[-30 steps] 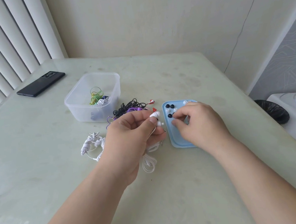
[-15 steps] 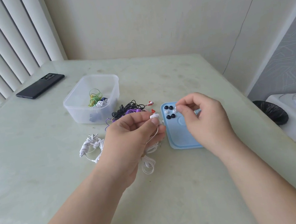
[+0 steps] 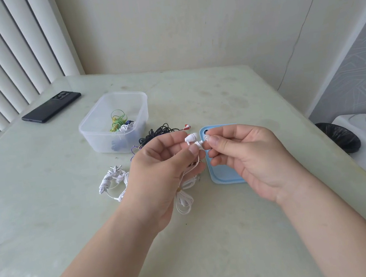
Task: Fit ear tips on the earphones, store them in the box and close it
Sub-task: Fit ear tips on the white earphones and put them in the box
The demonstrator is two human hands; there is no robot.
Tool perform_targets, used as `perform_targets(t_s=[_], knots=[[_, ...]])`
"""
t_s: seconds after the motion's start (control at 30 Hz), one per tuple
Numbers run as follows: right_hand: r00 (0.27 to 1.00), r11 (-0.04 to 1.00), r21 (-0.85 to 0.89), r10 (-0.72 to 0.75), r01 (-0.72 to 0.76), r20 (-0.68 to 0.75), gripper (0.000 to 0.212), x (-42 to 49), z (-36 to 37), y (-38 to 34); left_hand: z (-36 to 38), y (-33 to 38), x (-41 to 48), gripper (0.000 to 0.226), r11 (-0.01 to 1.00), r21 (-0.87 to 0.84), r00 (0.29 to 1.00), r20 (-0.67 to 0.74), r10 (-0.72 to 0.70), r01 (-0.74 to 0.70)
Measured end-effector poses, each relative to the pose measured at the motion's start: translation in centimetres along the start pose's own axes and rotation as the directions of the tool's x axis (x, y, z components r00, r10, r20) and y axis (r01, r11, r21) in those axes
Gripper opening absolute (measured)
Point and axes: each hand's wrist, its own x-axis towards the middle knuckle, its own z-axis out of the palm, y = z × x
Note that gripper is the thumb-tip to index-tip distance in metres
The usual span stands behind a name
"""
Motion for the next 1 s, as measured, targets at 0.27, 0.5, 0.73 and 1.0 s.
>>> perform_targets(t_s=[0.27, 0.5, 0.73, 1.0], knots=[[0.999, 0.999, -0.001, 0.033, -0.033, 0.043, 0.008, 0.03, 0.03, 0.13, -0.05, -0.17, 0.07, 0.031, 0.999, 0.025, 0.999, 0.027, 0.027, -0.028], [0.999, 1.0, 0.005, 0.021, -0.021, 0.041, 0.01, -0.01, 0.16, 0.23, 0.0, -0.25, 0.05, 0.027, 0.998, 0.045, 0.999, 0.025, 0.044, -0.045], [0.999, 1.0, -0.016, -0.021, 0.022, 0.047, 0.01, -0.14, 0.21, 0.23, -0.03, -0.33, 0.1, 0.029, 0.997, 0.045, 0.998, 0.02, 0.054, -0.055], [0.998, 0.998, -0.024, -0.062, 0.063, 0.029, 0.01, -0.32, 0.64, 0.36, 0.02, -0.3, 0.08, 0.031, 0.995, 0.037, 0.996, 0.023, 0.088, -0.089]])
